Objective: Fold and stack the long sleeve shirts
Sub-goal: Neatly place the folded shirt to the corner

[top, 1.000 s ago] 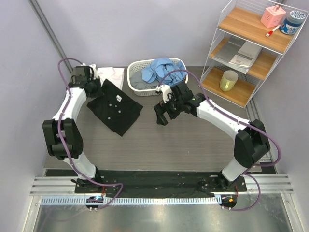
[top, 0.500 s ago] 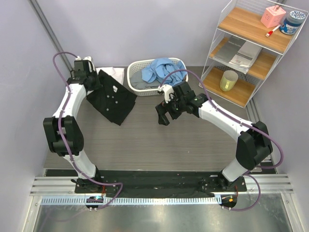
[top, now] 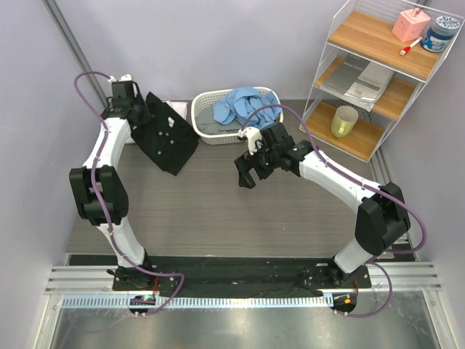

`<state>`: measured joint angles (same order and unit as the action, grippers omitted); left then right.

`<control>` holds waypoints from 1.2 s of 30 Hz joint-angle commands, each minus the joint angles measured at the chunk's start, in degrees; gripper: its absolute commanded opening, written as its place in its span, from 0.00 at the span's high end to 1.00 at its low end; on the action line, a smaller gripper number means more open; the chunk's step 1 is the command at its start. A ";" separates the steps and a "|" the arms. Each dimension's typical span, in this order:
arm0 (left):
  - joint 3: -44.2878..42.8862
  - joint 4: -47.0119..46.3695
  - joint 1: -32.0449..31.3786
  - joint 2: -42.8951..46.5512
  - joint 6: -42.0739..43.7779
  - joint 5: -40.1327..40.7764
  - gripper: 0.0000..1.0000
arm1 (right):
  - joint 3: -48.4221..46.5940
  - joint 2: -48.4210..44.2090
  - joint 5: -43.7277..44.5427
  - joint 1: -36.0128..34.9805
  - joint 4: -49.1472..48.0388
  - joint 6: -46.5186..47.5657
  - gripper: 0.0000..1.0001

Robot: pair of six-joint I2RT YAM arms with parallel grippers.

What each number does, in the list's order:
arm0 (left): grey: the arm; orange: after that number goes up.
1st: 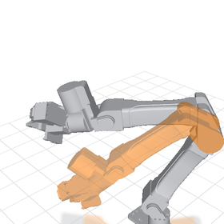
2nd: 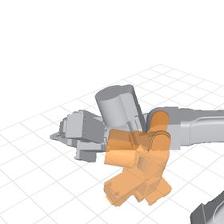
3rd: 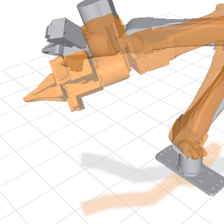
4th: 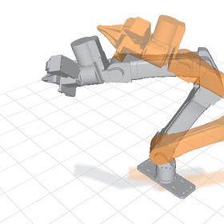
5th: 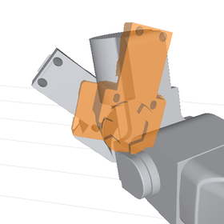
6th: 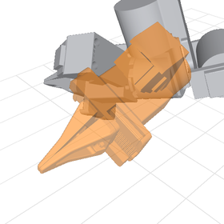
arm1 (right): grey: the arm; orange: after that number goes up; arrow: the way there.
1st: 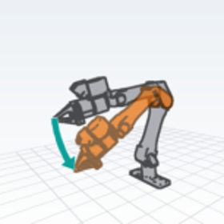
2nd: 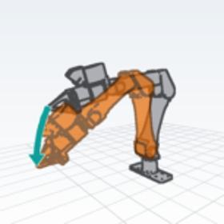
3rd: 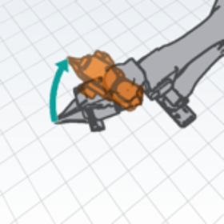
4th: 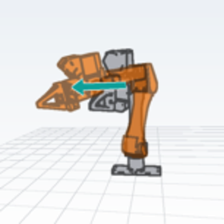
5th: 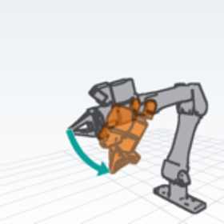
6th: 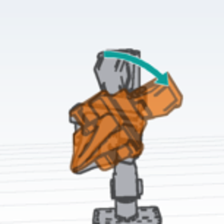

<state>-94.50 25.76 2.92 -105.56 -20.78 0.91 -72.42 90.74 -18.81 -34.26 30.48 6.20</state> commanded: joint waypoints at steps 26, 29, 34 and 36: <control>-16.95 -11.34 1.38 -13.09 -17.89 -5.65 1.00 | -0.26 -0.56 -1.58 0.42 -0.33 0.75 0.00; -16.60 -12.83 3.23 -14.67 -22.97 -6.80 1.00 | -0.09 -0.56 -1.67 0.42 -0.25 0.83 0.00; -14.49 -18.37 4.99 -14.59 -28.35 -9.08 1.00 | 0.00 -0.65 -1.23 0.51 -0.07 1.19 0.00; -13.87 -20.21 5.43 -14.41 -31.67 -10.13 1.00 | 0.09 -0.65 -1.14 0.51 0.11 1.62 0.00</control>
<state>-108.05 15.99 7.01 -121.38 -45.10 -6.74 -72.16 90.74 -19.68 -33.98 30.57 6.61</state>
